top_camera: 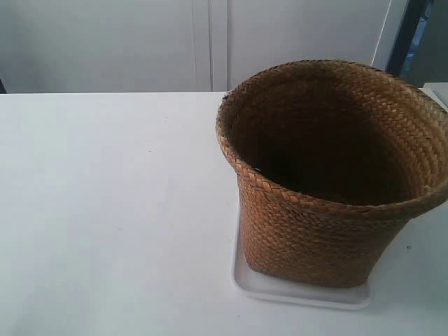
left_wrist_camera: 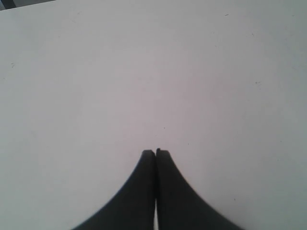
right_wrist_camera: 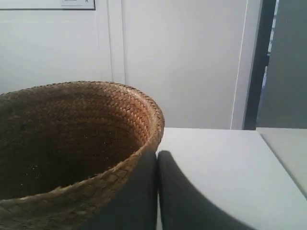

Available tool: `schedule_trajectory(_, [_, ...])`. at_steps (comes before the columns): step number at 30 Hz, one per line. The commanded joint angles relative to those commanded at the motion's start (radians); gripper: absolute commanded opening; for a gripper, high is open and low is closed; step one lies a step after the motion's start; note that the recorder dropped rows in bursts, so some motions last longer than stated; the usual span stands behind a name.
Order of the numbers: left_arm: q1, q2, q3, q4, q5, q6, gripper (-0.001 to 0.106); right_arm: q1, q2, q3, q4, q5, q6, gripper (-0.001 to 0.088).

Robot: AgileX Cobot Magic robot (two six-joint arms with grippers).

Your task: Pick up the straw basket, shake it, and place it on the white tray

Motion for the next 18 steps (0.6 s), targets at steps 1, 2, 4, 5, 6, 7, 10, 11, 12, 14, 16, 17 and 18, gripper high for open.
schedule_trajectory(1, [0.000, 0.000, 0.000, 0.000, 0.000, 0.000, 0.000, 0.000, 0.000, 0.028, 0.000, 0.000, 0.002, 0.0000])
schedule_trajectory(2, [0.000, 0.000, 0.000, 0.000, 0.000, 0.000, 0.000, 0.000, 0.000, 0.049, 0.000, 0.000, 0.004, 0.0000])
schedule_trajectory(4, [0.000, 0.000, 0.000, 0.000, 0.000, 0.000, 0.000, 0.000, 0.000, 0.102, 0.000, 0.007, 0.004, 0.0000])
schedule_trajectory(5, [0.000, 0.000, 0.000, 0.000, 0.000, 0.000, 0.000, 0.000, 0.000, 0.120, 0.000, 0.009, 0.004, 0.0000])
schedule_trajectory(6, [0.000, 0.000, 0.000, 0.000, 0.000, 0.000, 0.000, 0.000, 0.000, 0.138, 0.000, 0.007, 0.006, 0.0000])
schedule_trajectory(7, [0.000, 0.000, 0.000, 0.000, 0.000, 0.000, 0.000, 0.000, 0.000, 0.150, 0.000, 0.007, 0.011, 0.0000])
schedule_trajectory(10, [0.000, 0.000, 0.000, 0.000, 0.000, 0.000, 0.000, 0.000, -0.002, 0.174, 0.002, 0.007, 0.032, 0.0000])
schedule_trajectory(11, [0.000, 0.000, 0.000, 0.000, 0.000, 0.000, 0.000, 0.000, -0.007, 0.181, 0.002, 0.007, 0.032, 0.0000])
schedule_trajectory(12, [0.000, 0.000, 0.000, 0.000, 0.000, 0.000, 0.000, 0.000, -0.013, 0.183, 0.002, 0.004, 0.032, 0.0000])
schedule_trajectory(14, [0.000, 0.000, 0.000, 0.000, 0.000, 0.000, 0.000, 0.000, -0.027, 0.183, 0.002, -0.003, 0.026, 0.0000])
schedule_trajectory(16, [0.000, 0.000, 0.000, 0.000, 0.000, 0.000, 0.000, 0.000, -0.041, 0.183, 0.005, 0.009, 0.026, 0.0000])
schedule_trajectory(17, [0.000, 0.000, 0.000, 0.000, 0.000, 0.000, 0.000, 0.000, -0.048, 0.183, 0.006, 0.007, 0.026, 0.0000])
schedule_trajectory(18, [0.000, 0.000, 0.000, 0.000, 0.000, 0.000, 0.000, 0.000, -0.048, 0.183, 0.006, 0.007, 0.026, 0.0000])
